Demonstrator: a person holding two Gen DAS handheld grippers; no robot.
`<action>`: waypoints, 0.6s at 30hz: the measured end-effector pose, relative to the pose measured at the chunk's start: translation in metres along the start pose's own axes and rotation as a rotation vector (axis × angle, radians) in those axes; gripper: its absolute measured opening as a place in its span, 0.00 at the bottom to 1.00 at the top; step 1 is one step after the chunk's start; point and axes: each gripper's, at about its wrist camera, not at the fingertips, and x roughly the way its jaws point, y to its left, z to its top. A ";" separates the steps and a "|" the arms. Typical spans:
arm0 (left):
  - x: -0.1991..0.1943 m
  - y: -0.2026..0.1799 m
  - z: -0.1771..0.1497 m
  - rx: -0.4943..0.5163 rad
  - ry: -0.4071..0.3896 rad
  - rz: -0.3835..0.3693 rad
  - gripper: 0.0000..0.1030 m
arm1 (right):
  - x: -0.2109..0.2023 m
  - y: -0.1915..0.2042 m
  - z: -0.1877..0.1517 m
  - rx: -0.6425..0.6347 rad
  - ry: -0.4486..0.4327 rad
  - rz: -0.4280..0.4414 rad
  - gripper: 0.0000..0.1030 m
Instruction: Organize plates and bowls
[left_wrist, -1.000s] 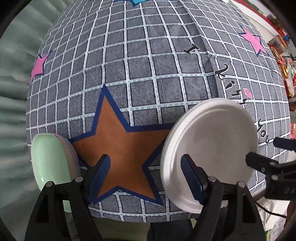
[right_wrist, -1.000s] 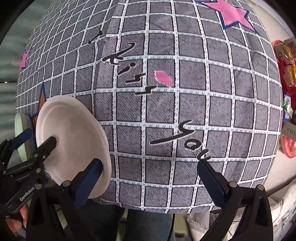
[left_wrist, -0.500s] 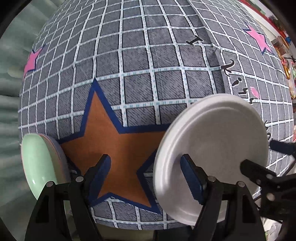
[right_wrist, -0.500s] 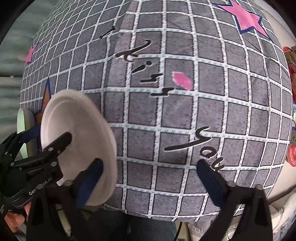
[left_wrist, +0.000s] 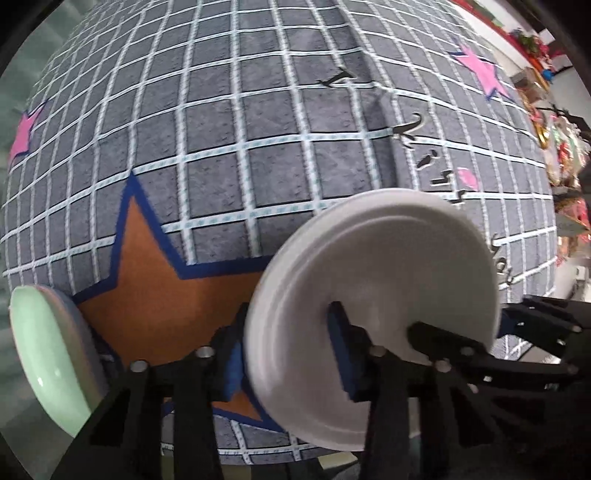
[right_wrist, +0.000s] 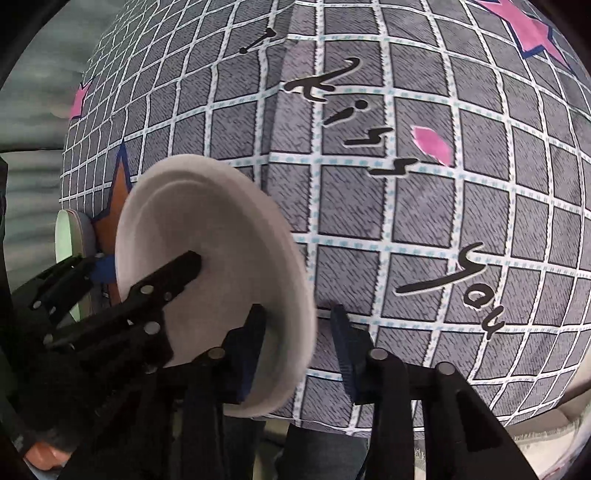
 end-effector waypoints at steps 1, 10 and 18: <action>0.000 -0.003 0.004 0.007 0.001 0.003 0.41 | 0.002 0.006 0.000 0.007 0.001 0.005 0.26; 0.001 -0.003 0.020 0.066 0.022 -0.055 0.39 | 0.013 0.036 0.003 0.105 -0.018 -0.014 0.25; -0.005 0.021 0.017 0.060 0.013 -0.102 0.39 | 0.028 0.081 -0.005 0.116 -0.005 -0.038 0.25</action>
